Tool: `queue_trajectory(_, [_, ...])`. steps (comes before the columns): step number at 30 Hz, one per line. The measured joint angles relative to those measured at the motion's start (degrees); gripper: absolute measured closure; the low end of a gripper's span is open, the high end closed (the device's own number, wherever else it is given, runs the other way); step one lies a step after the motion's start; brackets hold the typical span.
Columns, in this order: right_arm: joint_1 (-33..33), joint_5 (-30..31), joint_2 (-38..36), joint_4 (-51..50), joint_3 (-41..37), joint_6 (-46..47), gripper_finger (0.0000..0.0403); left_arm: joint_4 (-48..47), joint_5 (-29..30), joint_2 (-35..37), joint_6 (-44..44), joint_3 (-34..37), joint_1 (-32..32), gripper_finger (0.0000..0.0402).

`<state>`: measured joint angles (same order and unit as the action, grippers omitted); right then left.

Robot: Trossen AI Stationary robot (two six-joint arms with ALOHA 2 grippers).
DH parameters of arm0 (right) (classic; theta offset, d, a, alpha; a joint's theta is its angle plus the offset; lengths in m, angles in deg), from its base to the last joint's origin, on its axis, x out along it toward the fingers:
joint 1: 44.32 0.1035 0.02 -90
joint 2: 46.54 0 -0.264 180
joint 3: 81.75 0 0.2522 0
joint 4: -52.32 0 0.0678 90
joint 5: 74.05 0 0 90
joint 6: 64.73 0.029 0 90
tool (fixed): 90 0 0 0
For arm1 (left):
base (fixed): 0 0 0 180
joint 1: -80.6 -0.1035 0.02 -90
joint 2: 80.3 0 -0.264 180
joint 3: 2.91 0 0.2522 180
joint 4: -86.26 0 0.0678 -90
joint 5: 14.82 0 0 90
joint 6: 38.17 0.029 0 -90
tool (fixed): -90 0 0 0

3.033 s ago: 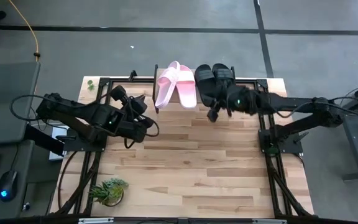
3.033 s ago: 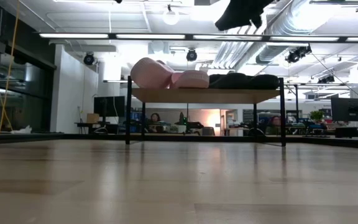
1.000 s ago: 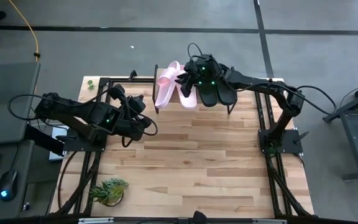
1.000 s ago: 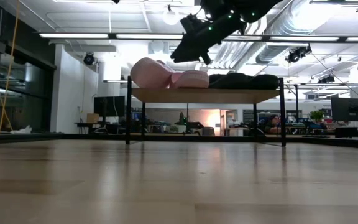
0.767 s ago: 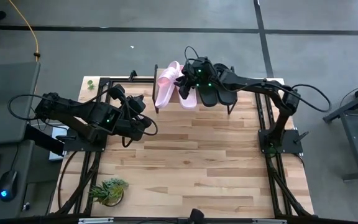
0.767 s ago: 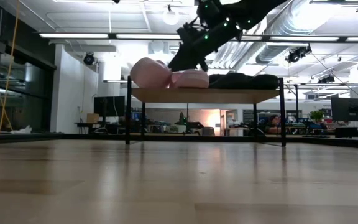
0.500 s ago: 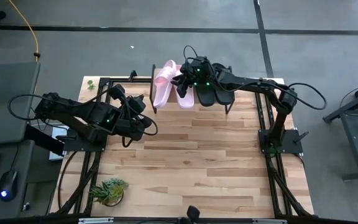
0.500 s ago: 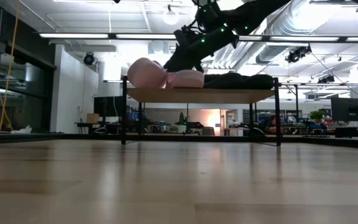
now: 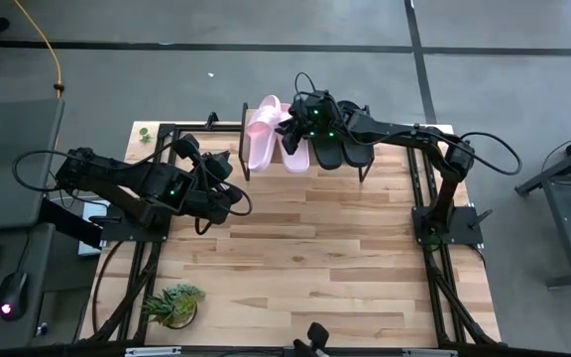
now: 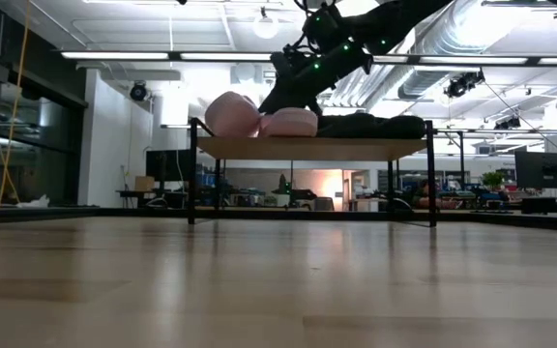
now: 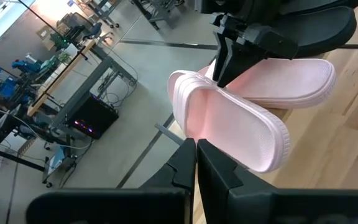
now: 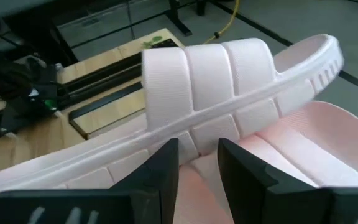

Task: Pick and place slides into the shelf
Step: Adjust the pink slides on the shelf

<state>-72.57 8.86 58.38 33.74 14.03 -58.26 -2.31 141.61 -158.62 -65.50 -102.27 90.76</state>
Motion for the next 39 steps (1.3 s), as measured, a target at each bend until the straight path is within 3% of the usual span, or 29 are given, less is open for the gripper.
queue_trajectory(7, [0.02,3.84,-0.02,-1.18,0.04,0.12,0.0299,0.0,0.0,0.0,-0.01,0.0,0.0,0.0396])
queue_trajectory(13, [-0.21,-3.49,0.2,1.08,-0.01,0.09,0.0299,0.19,0.02,0.0,-0.01,0.0,0.0,0.0396])
queue_trajectory(18, [0.45,4.04,0.2,-6.03,2.73,0.02,0.0299,0.18,0.0,0.0,-0.01,0.0,0.0,0.0396])
queue_trajectory(39, [2.89,5.53,1.34,-7.92,9.07,-0.97,0.0299,0.17,0.0,0.0,-0.03,0.02,-0.02,0.0396])
